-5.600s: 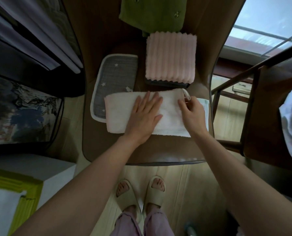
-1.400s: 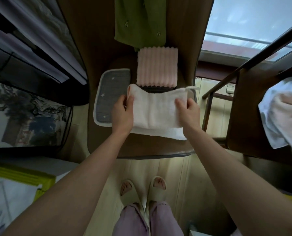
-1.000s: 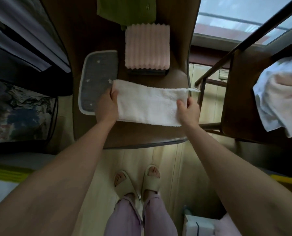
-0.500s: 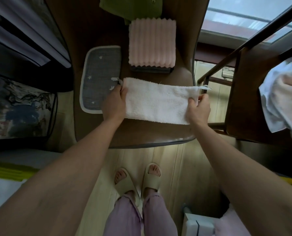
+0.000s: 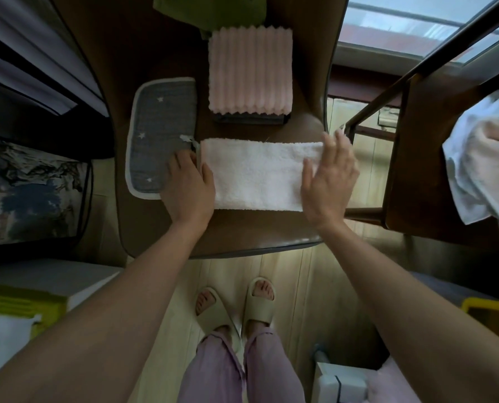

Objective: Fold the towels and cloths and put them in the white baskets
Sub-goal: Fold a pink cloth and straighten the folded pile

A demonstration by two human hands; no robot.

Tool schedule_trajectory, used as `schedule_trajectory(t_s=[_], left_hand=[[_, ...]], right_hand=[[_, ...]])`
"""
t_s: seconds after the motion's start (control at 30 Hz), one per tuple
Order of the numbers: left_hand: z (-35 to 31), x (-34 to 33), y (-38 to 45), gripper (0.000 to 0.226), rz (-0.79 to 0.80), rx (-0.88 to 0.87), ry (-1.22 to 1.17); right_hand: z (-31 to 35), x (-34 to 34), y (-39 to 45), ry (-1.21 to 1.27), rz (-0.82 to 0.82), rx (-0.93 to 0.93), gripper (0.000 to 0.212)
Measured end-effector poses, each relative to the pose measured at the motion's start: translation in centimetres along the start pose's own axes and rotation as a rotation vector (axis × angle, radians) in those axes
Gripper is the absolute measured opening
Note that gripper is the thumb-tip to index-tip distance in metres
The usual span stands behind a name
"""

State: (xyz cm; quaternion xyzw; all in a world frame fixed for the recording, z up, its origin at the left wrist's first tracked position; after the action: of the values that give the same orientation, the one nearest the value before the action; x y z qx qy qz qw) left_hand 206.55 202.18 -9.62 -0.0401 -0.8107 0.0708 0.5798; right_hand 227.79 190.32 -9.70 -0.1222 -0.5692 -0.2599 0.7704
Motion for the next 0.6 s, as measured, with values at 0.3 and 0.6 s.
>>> schedule_trajectory(t_s=[0.3,0.6], left_hand=[[-3.1,-6.8,-1.1,0.064,0.206,-0.619,0.320],[-4.0,-7.2,0.1,0.067,0.103,-0.554,0.258]], right_hand=[[0.6,-5.9,-1.0,-0.092,0.371,0.350,0.063],[-0.6,-6.8,2.5,-0.128,0.347,0.426,0.066]])
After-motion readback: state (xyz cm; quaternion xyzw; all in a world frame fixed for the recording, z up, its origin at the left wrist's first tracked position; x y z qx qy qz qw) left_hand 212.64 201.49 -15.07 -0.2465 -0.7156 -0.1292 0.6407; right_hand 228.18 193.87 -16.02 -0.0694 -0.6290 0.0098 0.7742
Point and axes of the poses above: each hand's wrist, its own y-axis towards the middle knuckle, its own x-axis out of the back of the hand, z = x × y, the point moved 5 cm from there along y, towards the middle knuckle, and after that the axes turned 12 degrees about x, right-handed, at the moved point
